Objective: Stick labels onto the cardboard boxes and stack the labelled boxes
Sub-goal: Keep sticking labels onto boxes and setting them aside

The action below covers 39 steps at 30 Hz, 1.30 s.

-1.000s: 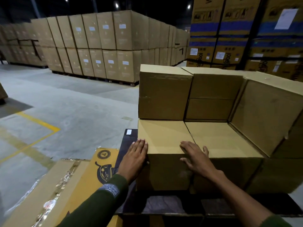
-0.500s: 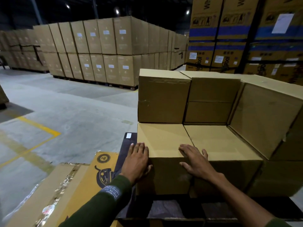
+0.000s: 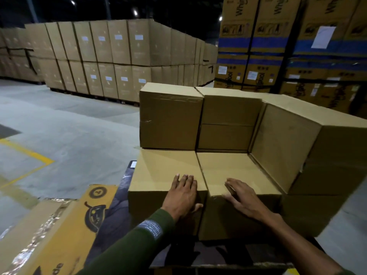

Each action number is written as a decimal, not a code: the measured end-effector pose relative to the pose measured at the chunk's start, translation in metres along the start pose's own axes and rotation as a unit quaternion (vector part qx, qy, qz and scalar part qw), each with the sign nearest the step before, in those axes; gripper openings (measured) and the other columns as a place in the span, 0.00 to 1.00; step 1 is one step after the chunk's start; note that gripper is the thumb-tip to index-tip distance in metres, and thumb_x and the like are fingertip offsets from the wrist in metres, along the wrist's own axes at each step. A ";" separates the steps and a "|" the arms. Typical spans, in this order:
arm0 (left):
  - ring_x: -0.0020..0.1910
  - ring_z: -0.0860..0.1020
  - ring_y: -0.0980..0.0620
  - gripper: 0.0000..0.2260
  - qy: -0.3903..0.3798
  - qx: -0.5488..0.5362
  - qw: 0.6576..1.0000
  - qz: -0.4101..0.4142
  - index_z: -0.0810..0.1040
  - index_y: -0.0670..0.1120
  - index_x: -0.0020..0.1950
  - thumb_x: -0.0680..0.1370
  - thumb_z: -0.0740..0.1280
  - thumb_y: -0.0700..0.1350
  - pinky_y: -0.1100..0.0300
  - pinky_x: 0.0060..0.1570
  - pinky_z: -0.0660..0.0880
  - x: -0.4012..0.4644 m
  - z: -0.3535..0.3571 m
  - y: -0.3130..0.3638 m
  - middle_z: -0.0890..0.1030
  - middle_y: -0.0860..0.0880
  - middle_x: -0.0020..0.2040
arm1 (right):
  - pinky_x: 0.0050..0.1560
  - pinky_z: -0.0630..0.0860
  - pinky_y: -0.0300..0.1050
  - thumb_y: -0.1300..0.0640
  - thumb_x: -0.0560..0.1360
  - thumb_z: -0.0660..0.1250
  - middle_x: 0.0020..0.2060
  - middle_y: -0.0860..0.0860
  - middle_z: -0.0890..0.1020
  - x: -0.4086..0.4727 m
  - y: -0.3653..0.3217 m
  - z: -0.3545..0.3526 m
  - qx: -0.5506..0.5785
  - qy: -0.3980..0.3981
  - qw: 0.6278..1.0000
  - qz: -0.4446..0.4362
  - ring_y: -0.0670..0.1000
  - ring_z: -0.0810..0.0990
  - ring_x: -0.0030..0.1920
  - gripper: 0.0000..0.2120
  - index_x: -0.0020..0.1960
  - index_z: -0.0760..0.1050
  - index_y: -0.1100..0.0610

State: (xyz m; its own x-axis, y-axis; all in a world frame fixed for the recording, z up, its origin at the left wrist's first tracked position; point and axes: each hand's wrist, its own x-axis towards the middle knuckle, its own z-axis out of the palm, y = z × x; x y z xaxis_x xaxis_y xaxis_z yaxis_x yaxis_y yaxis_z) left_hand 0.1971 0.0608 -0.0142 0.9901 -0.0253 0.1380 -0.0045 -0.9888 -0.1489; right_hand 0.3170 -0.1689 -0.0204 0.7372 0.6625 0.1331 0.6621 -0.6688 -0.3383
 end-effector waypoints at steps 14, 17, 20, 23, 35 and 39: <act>0.79 0.47 0.46 0.39 0.031 -0.037 0.996 -0.071 0.47 0.44 0.80 0.79 0.56 0.66 0.55 0.71 0.36 0.026 0.017 0.039 0.49 0.42 0.81 | 0.75 0.53 0.49 0.37 0.77 0.61 0.78 0.49 0.59 -0.010 0.075 -0.010 -0.117 0.038 0.992 -0.024 0.50 0.56 0.77 0.34 0.78 0.57 0.50; 0.79 0.51 0.45 0.38 0.046 -0.052 0.995 -0.074 0.52 0.43 0.80 0.78 0.59 0.65 0.54 0.71 0.38 0.025 0.018 0.041 0.52 0.42 0.80 | 0.74 0.54 0.51 0.38 0.77 0.62 0.77 0.50 0.61 -0.012 0.076 -0.008 -0.105 0.057 0.992 -0.027 0.51 0.58 0.76 0.33 0.77 0.59 0.50; 0.78 0.55 0.45 0.38 0.050 -0.054 0.994 -0.076 0.56 0.43 0.79 0.77 0.59 0.65 0.52 0.72 0.40 0.026 0.017 0.041 0.56 0.42 0.79 | 0.75 0.54 0.51 0.38 0.77 0.62 0.77 0.49 0.60 -0.012 0.078 -0.006 -0.107 0.061 0.992 -0.025 0.50 0.58 0.76 0.33 0.77 0.58 0.49; 0.78 0.54 0.45 0.39 0.053 -0.062 0.994 -0.076 0.56 0.43 0.79 0.75 0.55 0.66 0.54 0.72 0.41 0.026 0.016 0.041 0.56 0.42 0.79 | 0.75 0.53 0.51 0.37 0.77 0.61 0.77 0.49 0.59 -0.010 0.078 -0.005 -0.105 0.057 0.993 -0.018 0.50 0.57 0.76 0.34 0.78 0.57 0.49; 0.79 0.47 0.48 0.38 0.044 -0.048 0.996 -0.068 0.47 0.46 0.80 0.79 0.61 0.62 0.57 0.71 0.36 0.023 0.015 0.038 0.48 0.45 0.81 | 0.76 0.51 0.51 0.38 0.77 0.63 0.78 0.47 0.57 -0.010 0.075 -0.007 -0.090 0.038 0.995 -0.008 0.49 0.55 0.77 0.34 0.78 0.56 0.47; 0.79 0.44 0.47 0.40 0.017 -0.035 0.997 -0.062 0.45 0.45 0.80 0.79 0.60 0.63 0.56 0.71 0.35 0.023 0.012 0.038 0.46 0.44 0.81 | 0.76 0.50 0.51 0.37 0.76 0.63 0.78 0.47 0.55 -0.010 0.073 -0.011 -0.093 0.015 0.996 0.001 0.49 0.54 0.77 0.36 0.78 0.54 0.47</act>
State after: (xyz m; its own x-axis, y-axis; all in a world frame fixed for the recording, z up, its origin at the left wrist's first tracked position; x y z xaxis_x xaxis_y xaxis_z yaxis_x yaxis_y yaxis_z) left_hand 0.2214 0.0247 -0.0287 0.9783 0.0932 0.1853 0.1061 -0.9925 -0.0611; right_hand 0.3593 -0.2282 -0.0361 0.7406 0.6522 0.1615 0.6718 -0.7229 -0.1614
